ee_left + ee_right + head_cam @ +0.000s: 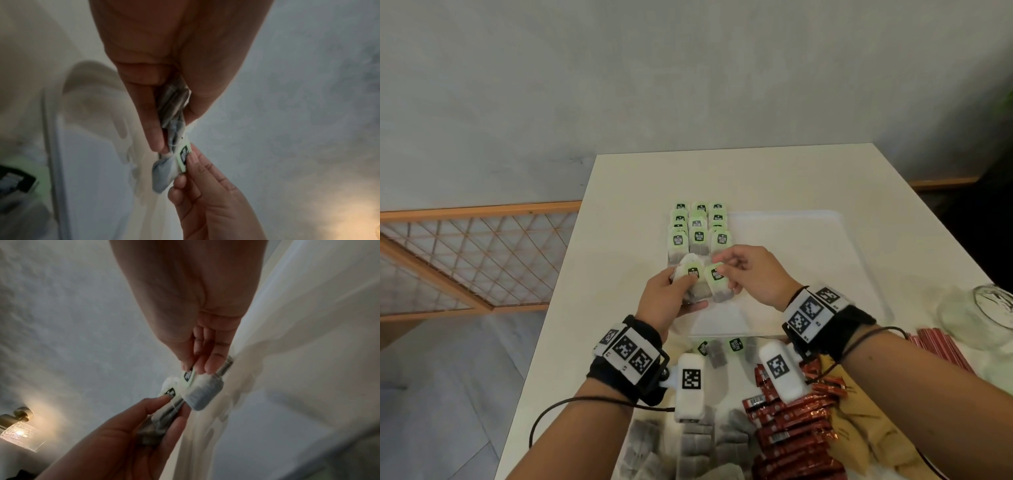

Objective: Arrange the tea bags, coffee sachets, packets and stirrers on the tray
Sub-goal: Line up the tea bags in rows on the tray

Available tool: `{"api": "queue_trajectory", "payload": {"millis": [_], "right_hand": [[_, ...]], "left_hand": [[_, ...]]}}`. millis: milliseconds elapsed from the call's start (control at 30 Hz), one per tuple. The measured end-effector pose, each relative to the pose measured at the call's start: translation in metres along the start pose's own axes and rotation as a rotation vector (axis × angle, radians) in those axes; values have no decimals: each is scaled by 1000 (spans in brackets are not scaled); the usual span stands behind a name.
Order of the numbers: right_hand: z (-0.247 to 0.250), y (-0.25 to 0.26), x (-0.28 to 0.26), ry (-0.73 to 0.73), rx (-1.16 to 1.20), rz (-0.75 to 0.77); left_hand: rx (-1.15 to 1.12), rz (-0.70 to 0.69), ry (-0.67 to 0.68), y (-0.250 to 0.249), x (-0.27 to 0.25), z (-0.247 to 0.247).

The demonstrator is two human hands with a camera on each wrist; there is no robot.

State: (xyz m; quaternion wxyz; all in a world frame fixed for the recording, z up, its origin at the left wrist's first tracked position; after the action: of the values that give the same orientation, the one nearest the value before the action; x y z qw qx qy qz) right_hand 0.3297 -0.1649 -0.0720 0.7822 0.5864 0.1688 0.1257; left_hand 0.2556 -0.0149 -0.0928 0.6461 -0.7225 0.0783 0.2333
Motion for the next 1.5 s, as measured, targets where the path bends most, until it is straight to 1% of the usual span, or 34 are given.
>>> {"api": "queue_trajectory", "payload": {"millis": [100, 200, 333, 600, 767, 900, 1000, 1067, 1167, 1200, 1367, 1500], "right_hand": [[0, -6, 7, 8, -86, -42], [-5, -6, 18, 13, -169, -47], [-6, 5, 41, -71, -222, 10], [-3, 16, 81, -177, -320, 57], [0, 17, 87, -183, -342, 56], [10, 17, 77, -211, -212, 41], [16, 24, 57, -224, -159, 68], [12, 27, 41, -164, -117, 69], [-1, 19, 18, -26, -52, -14], [-4, 16, 11, -6, -43, -30], [2, 2, -11, -37, -27, -36], [4, -1, -20, -44, 78, -76]], "left_hand": [[3, -23, -65, -1, 6, 14], [29, -22, -115, 2, 13, 25], [36, -23, -157, 6, 20, 32], [34, -60, -137, 0, 28, 37], [9, -59, -111, 2, 26, 34], [-9, -58, -69, 2, 21, 26], [-13, -66, -38, -1, 16, 19], [-23, -78, -25, -4, 12, 13], [-44, -100, 6, -8, 5, 1], [-44, -105, 17, -9, 2, -2], [-20, -88, 39, -4, -7, -14], [-7, -77, 31, 0, -12, -14]]}}
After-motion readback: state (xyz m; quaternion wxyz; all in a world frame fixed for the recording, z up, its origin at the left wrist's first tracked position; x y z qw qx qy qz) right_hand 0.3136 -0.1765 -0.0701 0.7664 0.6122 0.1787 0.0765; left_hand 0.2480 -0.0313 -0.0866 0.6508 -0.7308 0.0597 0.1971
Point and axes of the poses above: each hand's wrist, its own x-axis towards the middle knuckle, its own z-axis out of the back of the hand, y = z × x, the point moved 8 cm from there along x, towards the middle knuckle, and after that the axes turned 6 degrees about x, right-handed, at the moved point
